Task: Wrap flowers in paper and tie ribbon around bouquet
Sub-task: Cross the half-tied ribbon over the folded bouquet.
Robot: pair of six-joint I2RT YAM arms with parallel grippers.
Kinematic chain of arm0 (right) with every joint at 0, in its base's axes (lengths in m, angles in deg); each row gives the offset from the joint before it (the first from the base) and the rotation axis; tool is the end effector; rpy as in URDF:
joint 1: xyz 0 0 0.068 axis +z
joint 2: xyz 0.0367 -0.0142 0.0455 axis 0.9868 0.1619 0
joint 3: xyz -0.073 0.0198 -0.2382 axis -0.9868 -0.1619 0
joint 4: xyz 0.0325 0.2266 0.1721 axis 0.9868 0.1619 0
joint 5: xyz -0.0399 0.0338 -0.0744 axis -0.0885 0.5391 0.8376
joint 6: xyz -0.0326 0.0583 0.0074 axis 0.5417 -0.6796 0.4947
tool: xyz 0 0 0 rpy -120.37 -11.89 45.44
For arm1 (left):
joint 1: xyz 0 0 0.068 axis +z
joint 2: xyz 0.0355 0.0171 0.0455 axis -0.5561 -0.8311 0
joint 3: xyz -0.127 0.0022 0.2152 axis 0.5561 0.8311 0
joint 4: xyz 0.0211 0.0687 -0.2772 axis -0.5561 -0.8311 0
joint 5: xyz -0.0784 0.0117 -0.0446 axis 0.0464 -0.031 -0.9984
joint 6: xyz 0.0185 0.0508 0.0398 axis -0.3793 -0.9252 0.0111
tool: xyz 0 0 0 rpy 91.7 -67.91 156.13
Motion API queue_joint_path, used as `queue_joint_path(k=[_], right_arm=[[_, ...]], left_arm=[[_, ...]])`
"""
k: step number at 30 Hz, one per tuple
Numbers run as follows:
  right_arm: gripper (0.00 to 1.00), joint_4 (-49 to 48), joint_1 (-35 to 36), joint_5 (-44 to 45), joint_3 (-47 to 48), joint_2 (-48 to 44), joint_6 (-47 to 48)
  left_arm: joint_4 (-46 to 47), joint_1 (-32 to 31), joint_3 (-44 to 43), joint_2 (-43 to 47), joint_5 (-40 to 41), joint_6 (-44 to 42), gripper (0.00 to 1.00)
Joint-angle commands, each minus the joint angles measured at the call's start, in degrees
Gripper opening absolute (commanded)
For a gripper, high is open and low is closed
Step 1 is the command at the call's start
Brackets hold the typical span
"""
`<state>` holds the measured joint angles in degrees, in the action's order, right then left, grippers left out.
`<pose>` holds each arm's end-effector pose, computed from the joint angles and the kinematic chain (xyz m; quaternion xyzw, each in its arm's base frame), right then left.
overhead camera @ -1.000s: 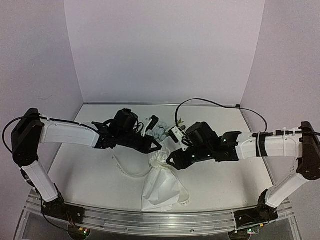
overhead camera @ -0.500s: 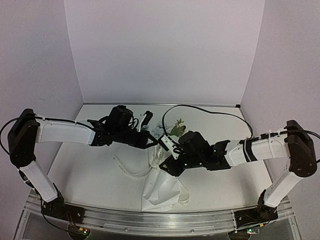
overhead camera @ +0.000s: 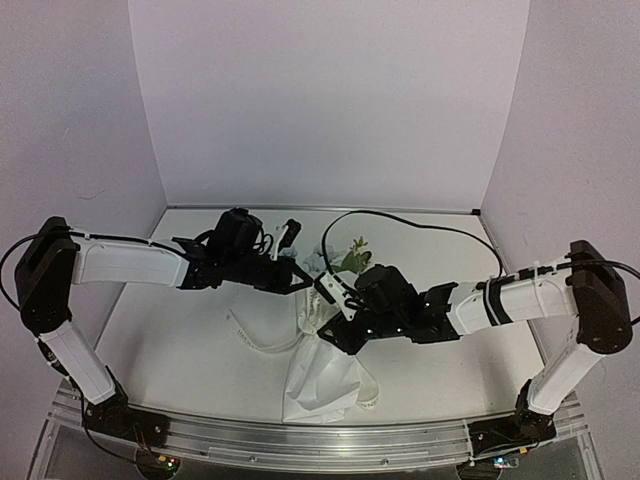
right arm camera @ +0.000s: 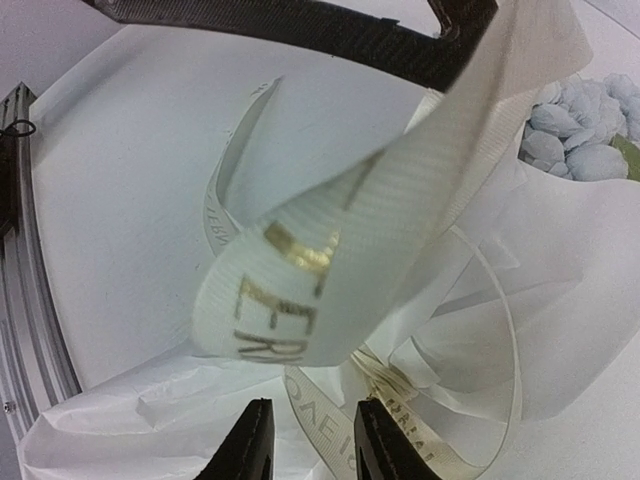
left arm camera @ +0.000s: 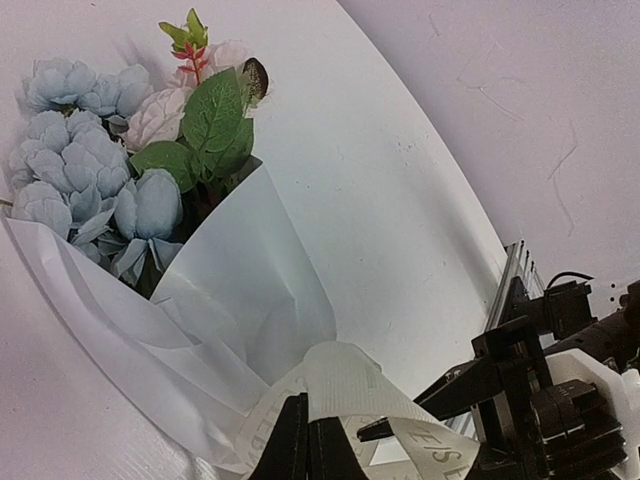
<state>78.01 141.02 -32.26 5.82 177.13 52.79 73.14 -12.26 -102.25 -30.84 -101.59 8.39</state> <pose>0.1842 0.3368 0.1407 -0.4177 0.7865 0.2996 0.3423 0.2620 -0.3018 0.1793 0.2348 0.8308 -0.4233 0.2746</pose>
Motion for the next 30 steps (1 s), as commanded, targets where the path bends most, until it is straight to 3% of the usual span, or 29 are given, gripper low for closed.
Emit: queue_joint_path(k=[1,9,18,30], right_arm=[[0.28,-1.67,0.76,1.0,-0.83,-0.23,-1.4],[0.26,-1.56,1.2,2.97,-1.24,0.56,-1.91],[0.0,-1.27,1.19,7.13,-2.74,-1.46,-2.67],[0.0,5.31,1.19,11.64,-4.51,-7.42,-7.11]], left_arm=[[1.88,0.52,0.25,2.08,-1.43,0.74,0.0],[2.12,0.91,0.41,2.3,-2.04,0.96,0.0],[3.59,1.14,1.51,3.31,-3.09,1.32,0.0],[7.47,1.37,5.12,6.37,-5.5,1.51,0.0]])
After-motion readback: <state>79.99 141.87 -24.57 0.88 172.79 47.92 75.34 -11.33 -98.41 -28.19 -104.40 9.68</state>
